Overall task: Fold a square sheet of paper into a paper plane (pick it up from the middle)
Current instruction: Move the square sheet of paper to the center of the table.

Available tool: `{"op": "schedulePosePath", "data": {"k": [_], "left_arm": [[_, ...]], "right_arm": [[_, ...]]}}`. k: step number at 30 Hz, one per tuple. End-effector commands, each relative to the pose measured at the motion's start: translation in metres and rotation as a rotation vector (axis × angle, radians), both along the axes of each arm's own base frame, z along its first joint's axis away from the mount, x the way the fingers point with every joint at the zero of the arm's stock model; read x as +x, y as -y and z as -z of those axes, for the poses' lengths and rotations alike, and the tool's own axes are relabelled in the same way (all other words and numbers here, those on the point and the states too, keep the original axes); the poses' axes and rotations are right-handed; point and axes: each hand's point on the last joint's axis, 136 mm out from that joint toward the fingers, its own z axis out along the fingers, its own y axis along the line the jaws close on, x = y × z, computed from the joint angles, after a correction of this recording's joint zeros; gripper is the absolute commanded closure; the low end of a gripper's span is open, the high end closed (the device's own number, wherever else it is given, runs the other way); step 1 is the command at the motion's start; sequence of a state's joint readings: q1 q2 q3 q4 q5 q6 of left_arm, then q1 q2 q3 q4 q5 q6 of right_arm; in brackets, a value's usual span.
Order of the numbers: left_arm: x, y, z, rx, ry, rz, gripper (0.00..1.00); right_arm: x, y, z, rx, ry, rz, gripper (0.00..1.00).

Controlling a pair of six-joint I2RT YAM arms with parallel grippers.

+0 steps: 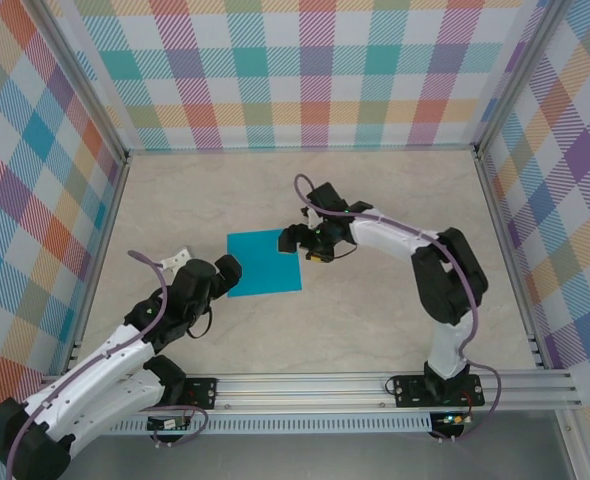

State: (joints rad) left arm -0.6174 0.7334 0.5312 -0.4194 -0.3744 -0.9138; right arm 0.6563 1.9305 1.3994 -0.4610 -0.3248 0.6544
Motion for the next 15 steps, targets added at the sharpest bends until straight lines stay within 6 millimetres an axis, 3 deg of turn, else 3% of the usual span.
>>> {"op": "schedulePosePath", "data": {"k": [1,11,15], "left_arm": [[-0.003,-0.004,0.002,0.051,-0.013,0.042,0.00],[-0.006,0.001,0.005,0.080,-0.037,0.093,0.00],[-0.005,0.006,0.008,0.066,-0.048,0.108,0.00]], "right_arm": [[0.002,-0.006,0.014,-0.073,-0.046,0.028,0.18],[-0.001,-0.024,0.036,-0.055,-0.104,-0.043,0.20],[-0.006,-0.007,0.056,-0.167,-0.123,-0.032,0.20]]}}
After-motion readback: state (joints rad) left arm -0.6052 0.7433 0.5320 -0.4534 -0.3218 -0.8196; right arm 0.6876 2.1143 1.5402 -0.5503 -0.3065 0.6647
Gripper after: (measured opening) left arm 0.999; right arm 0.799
